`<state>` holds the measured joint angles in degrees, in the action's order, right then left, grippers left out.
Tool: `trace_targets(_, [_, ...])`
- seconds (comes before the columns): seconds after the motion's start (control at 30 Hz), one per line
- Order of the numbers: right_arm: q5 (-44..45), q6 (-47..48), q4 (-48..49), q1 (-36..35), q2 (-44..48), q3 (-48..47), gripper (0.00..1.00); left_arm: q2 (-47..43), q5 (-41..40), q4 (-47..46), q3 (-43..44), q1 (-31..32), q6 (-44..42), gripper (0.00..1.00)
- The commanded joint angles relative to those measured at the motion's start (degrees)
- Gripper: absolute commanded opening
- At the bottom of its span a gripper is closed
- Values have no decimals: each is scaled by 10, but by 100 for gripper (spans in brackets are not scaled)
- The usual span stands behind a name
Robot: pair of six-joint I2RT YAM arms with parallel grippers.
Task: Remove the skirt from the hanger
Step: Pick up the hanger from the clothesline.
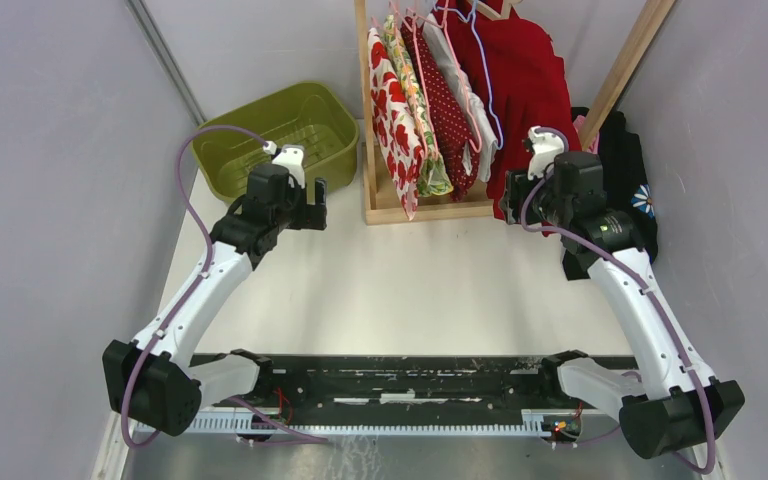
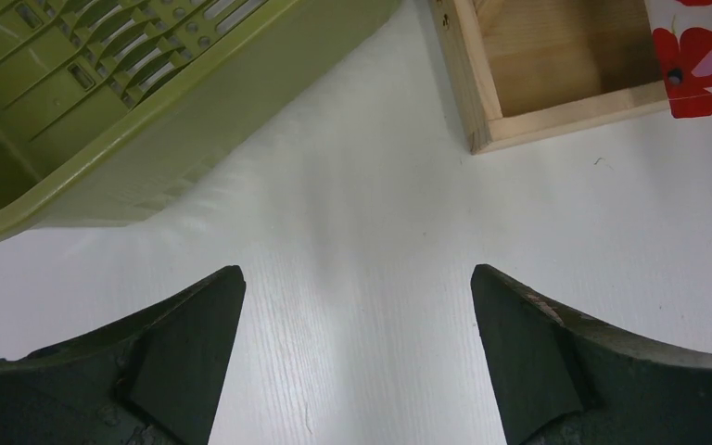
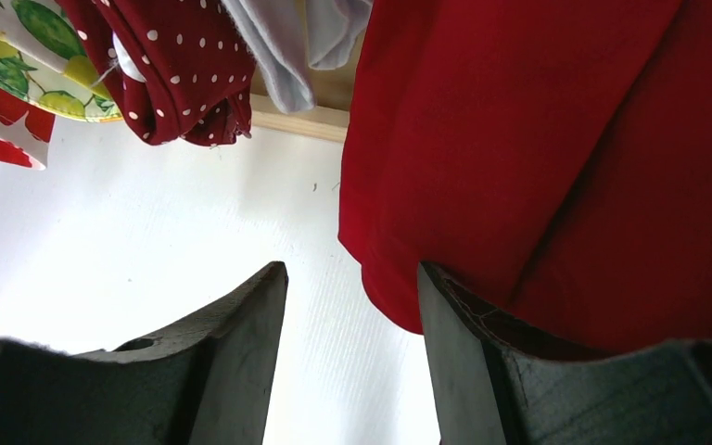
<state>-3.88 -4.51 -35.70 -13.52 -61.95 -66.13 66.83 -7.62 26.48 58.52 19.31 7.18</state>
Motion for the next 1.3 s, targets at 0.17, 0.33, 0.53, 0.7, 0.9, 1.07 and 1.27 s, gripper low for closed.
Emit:
trace_targets(0.17, [3,20,-41,-6,5,-87,61,-9,25,-15,29,-1,-24,99])
trace_targets(0.33, [1,34,-79,-19,-10,-191,61,-9,30,-13,39,0,-26,99])
trace_targets(0.53, [7,35,-101,-25,-44,-316,62,-6,24,-3,53,-1,-29,99])
trace_targets(0.7, [26,41,-90,-26,-103,-402,63,-6,23,5,70,-1,-33,99])
trace_targets(0.9, [45,44,-74,-26,-204,-535,63,-9,20,12,75,0,-36,99])
trace_targets(1.07, [63,45,-60,-26,-266,-619,64,-13,23,11,67,-1,-32,100])
trace_targets(1.27, [75,36,-2,-26,-299,-649,64,-14,16,11,63,-1,-36,100])
